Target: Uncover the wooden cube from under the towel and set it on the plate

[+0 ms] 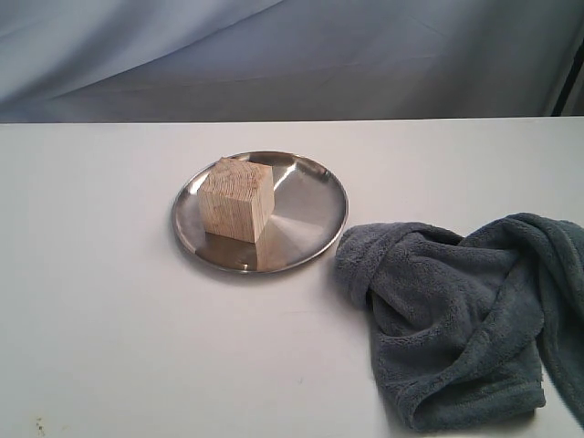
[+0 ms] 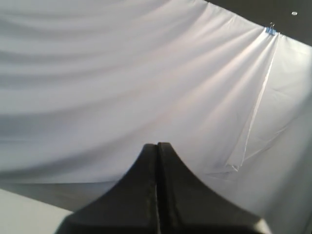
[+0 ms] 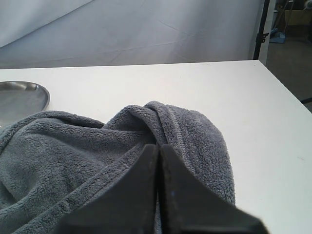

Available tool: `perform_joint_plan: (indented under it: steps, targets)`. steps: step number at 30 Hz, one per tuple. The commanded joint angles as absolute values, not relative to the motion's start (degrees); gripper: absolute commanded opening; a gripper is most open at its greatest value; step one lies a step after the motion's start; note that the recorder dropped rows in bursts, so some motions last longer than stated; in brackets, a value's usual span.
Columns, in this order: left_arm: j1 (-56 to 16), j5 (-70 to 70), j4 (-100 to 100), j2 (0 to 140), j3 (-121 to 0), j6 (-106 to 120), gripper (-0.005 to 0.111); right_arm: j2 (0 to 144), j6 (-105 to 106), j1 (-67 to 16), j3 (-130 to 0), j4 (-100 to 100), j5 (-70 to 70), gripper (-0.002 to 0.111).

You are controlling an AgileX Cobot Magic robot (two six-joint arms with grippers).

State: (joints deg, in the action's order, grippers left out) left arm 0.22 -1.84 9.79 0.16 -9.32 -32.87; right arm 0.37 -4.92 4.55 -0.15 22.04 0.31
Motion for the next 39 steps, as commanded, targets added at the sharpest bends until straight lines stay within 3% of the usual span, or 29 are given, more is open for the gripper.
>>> perform_joint_plan:
  steps: [1,7,21,39]
  targets:
    - [0.43,-2.78,9.53,0.00,-5.24,-32.49,0.000,0.00,-5.15,4.55,0.00,22.32,0.99,0.003]
    - [0.43,-3.47,9.53,0.00,0.00,-31.43,0.000,0.00,-5.15,4.55,0.00,22.32,0.99,0.003]
    - [0.43,15.98,9.53,0.00,0.00,-24.68,0.000,0.00,-5.15,4.55,0.00,22.32,0.99,0.003]
    - [0.43,16.49,9.53,0.00,0.00,-8.48,0.000,0.00,-5.15,4.55,0.00,22.32,0.99,0.003]
